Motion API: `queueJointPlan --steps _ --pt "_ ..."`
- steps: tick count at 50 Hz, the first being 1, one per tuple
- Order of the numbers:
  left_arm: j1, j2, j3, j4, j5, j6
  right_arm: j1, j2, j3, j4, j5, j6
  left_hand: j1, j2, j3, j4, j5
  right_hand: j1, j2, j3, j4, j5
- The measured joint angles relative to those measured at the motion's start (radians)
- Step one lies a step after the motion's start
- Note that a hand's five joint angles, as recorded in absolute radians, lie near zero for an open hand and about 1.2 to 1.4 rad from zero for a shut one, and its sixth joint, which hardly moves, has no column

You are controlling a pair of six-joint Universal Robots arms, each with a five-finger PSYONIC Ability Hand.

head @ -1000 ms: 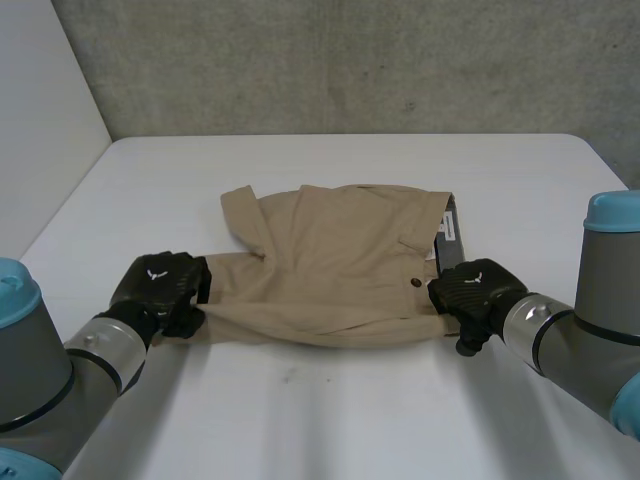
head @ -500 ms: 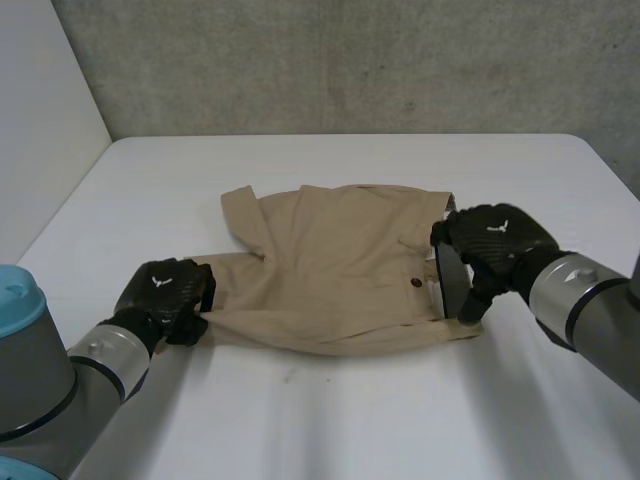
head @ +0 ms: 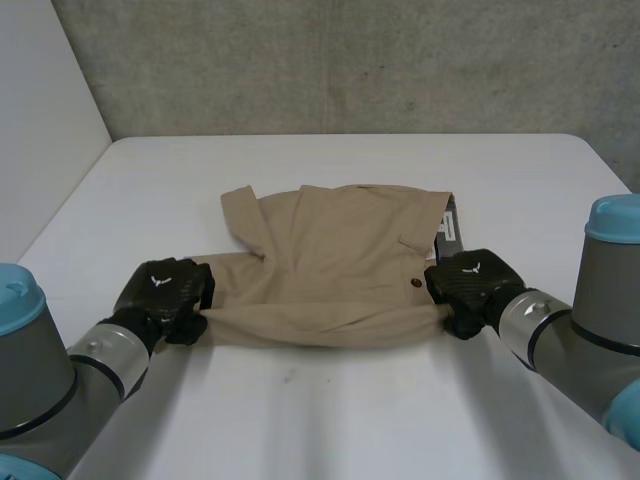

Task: Fold the shorts.

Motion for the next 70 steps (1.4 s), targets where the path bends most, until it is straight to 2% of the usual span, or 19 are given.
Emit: queueJointPlan --steps 1,6,13,16,20,21,29,36,47,48,49,51,53,55,62,64,67,70 --pt "-0.001 0.0 -0.001 -0.001 0.001 0.001 0.0 0.007 -0.002 -0.022 0.0 0.002 0.0 0.0 0.0 0.0 0.0 0.038 0.072 0.081 0.085 0.082" --pt "-0.005 0.011 0.001 -0.023 0.009 0.03 0.002 -0.005 -0.012 -0.062 0.002 0.013 0.0 0.0 0.0 0.0 0.0 0.04 0.088 0.105 0.112 0.107" --pt "-0.009 0.124 0.051 -0.097 0.027 0.129 0.007 -0.164 -0.06 -0.067 0.006 0.051 0.0 0.0 0.0 0.0 0.0 0.04 0.088 0.105 0.113 0.107" --pt "-0.012 0.271 0.142 -0.148 0.033 0.177 0.007 -0.297 -0.147 -0.047 0.009 0.079 0.0 0.001 0.001 0.0 0.0 0.04 0.088 0.105 0.113 0.107" --pt "-0.013 0.362 0.212 -0.167 0.034 0.184 0.004 -0.355 -0.214 -0.021 0.011 0.089 0.0 0.002 0.001 0.0 0.0 0.04 0.088 0.105 0.113 0.107" --pt "-0.013 0.459 0.312 -0.188 0.032 0.183 0.001 -0.411 -0.317 0.025 0.014 0.095 0.0 0.002 0.001 0.0 0.0 0.04 0.088 0.105 0.113 0.107" --pt "-0.006 0.546 0.588 -0.275 0.025 0.168 0.0 -0.448 -0.566 0.126 0.035 0.096 0.0 0.002 0.001 0.001 0.0 0.04 0.088 0.106 0.113 0.107" --pt "-0.008 0.438 0.715 -0.326 0.022 0.165 0.02 -0.383 -0.616 0.156 0.066 0.089 0.0 0.002 0.001 0.001 0.0 0.04 0.088 0.108 0.113 0.107" --pt "-0.028 0.094 0.718 -0.316 0.023 0.165 0.07 -0.154 -0.518 0.159 0.086 0.084 0.0 0.002 0.001 0.001 0.0 0.04 0.088 0.111 0.113 0.107" --pt "-0.031 -0.022 0.74 -0.298 0.024 0.167 0.078 -0.078 -0.516 0.144 0.099 0.085 0.0 0.002 0.001 0.001 0.0 0.04 0.088 0.111 0.113 0.107" --pt "-0.031 -0.022 0.74 -0.298 0.024 0.167 0.078 -0.078 -0.516 0.144 0.099 0.085 0.0 0.002 0.001 0.001 0.0 0.04 0.088 0.111 0.113 0.107" --pt "-0.036 -0.146 0.786 -0.266 0.02 0.168 0.086 0.006 -0.531 0.095 0.128 0.086 0.0 0.003 0.001 0.001 0.0 0.04 0.089 0.111 0.113 0.107" --pt "-0.037 -0.171 0.801 -0.257 0.019 0.169 0.088 0.019 -0.535 0.083 0.133 0.085 0.0 0.003 0.001 0.001 0.0 0.04 0.089 0.111 0.113 0.107" --pt "-0.05 -0.273 0.895 -0.202 0.001 0.17 0.099 0.099 -0.577 -0.035 0.185 0.083 0.0 0.003 0.001 0.001 0.0 0.04 0.089 0.111 0.113 0.107" --pt "-0.088 -0.323 1.162 -0.07 -0.081 0.168 0.113 0.133 -0.714 -0.258 0.253 0.082 0.0 0.003 0.002 0.001 0.0 0.04 0.089 0.111 0.114 0.107" --pt "-0.091 -0.317 1.186 -0.057 -0.088 0.168 0.114 0.127 -0.727 -0.277 0.257 0.083 0.0 0.003 0.002 0.001 0.0 0.04 0.089 0.111 0.114 0.107" --pt "-0.112 -0.25 1.282 0.03 -0.118 0.162 0.115 0.062 -0.788 -0.388 0.282 0.094 0.0 0.003 0.001 0.001 0.0 0.044 0.089 0.111 0.116 0.107" --pt "-0.121 -0.189 1.29 0.084 -0.125 0.15 0.115 0.018 -0.806 -0.435 0.291 0.103 0.0 0.003 0.001 0.001 0.0 0.043 0.089 0.111 0.117 0.107"
